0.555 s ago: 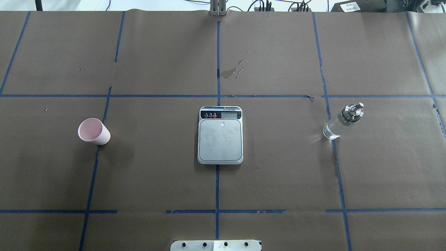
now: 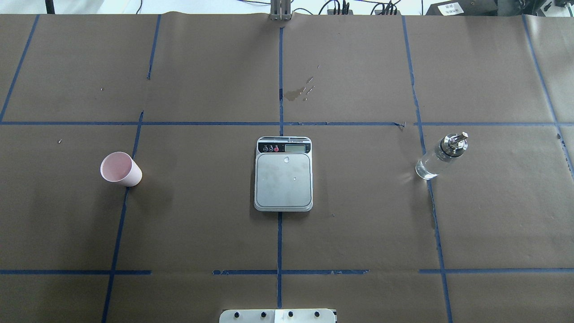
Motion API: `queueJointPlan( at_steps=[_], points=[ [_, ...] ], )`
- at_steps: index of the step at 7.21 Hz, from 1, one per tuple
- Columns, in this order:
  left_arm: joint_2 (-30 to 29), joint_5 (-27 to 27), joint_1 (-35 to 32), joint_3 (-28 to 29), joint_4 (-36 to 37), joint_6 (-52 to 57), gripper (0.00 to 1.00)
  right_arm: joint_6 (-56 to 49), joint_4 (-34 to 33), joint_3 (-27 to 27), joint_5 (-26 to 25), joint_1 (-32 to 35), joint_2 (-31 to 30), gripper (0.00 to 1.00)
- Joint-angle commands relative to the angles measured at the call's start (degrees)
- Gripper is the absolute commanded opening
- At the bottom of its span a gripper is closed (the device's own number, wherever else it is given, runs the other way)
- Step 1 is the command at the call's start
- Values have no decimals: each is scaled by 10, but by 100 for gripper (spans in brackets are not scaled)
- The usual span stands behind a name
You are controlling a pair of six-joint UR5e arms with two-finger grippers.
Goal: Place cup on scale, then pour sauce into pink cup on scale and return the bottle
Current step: 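Move the left arm in toward the pink paper cup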
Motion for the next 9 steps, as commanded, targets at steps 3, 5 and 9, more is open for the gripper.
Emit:
queueJointPlan(
  at_steps=[3, 5, 9],
  points=[
    [-13, 3, 1, 12, -188, -4, 100, 9, 2, 38, -4, 0, 44, 100],
    [-50, 1, 1, 51, -308, -4, 100, 15, 51, 29, -3, 0, 53, 100],
    [-52, -1, 28, 40, -434, -111, 100, 52, 72, 36, 7, -1, 73, 100]
  ],
)
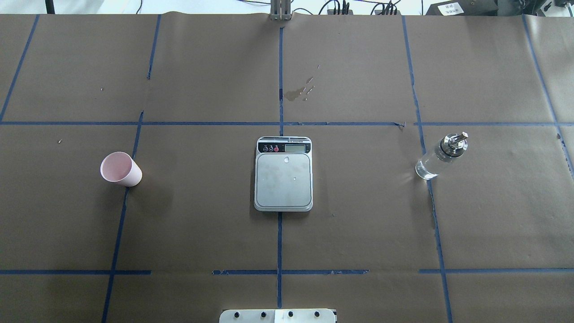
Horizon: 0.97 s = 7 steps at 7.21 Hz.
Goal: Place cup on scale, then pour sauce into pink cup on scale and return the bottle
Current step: 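Move the left arm in toward the pink paper cup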
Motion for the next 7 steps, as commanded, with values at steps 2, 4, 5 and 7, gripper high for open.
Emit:
queueJointPlan(
  at_steps=[2, 4, 5, 7],
  points=[
    [7, 27, 120, -49, -39, -256, 100, 26, 2, 3, 3, -1, 3, 100],
    [58, 155, 221, -110, -37, -352, 100, 26, 2, 2, 4, -1, -3, 100],
    [64, 194, 273, -114, -36, -421, 100, 26, 2, 2, 4, -1, -4, 100],
    [65, 222, 340, -132, -21, -549, 67, 26, 2, 2, 4, -1, -4, 100]
  ],
)
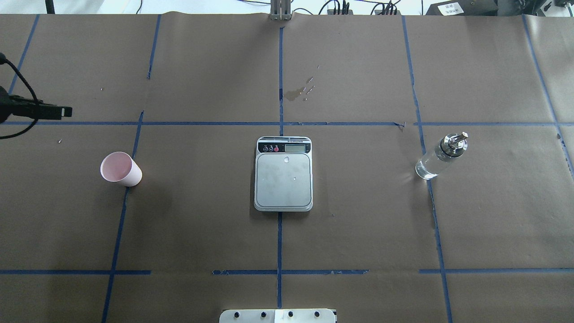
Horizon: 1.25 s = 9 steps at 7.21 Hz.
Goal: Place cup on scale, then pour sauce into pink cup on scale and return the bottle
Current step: 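Move the left arm in toward the pink paper cup, then grasp the pink paper cup with the left gripper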
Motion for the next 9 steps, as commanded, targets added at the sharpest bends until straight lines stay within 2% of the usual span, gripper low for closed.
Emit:
queueJointPlan(
  at_steps=[1, 2, 3, 4, 6, 9],
  points=[
    [6, 19, 49, -42, 60, -78, 67, 0, 0, 0, 0, 0, -1, 100],
    [7, 41, 61, -51, 102, -78, 67, 0, 0, -1, 0, 0, -1, 100],
    [8, 85, 77, -52, 132, -79, 64, 0, 0, 0, 0, 0, -3, 100],
    [8, 88, 88, -53, 141, -91, 51, 0, 0, 0, 3, 0, -5, 100],
    [8, 88, 121, -50, 141, -97, 53, 0, 0, 1, 7, 0, -7, 100],
    [5, 88, 133, -47, 141, -96, 55, -1, 0, 1, 6, 0, -7, 100]
  ],
)
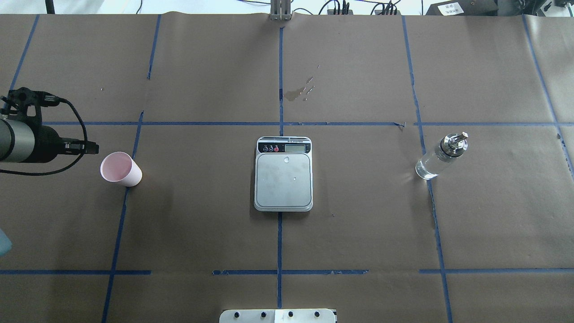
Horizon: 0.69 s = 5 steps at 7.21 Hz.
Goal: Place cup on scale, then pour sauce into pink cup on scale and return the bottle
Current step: 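Grasp the pink paper cup with the left gripper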
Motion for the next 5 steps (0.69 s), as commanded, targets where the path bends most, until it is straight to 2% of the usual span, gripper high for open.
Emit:
queueJointPlan(
  at_steps=[1, 3, 4, 5],
  points=[
    [-1, 0, 12, 0, 0, 0, 55, 0, 0, 0, 0, 0, 0, 100],
    [-1, 0, 29, 0, 0, 0, 54, 0, 0, -1, 0, 0, -1, 100],
    [-1, 1, 29, 1, 0, 0, 47, 0, 0, -1, 0, 0, -1, 100],
    [-1, 9, 30, 1, 0, 0, 30, 0, 0, 0, 0, 0, -1, 100]
  ],
)
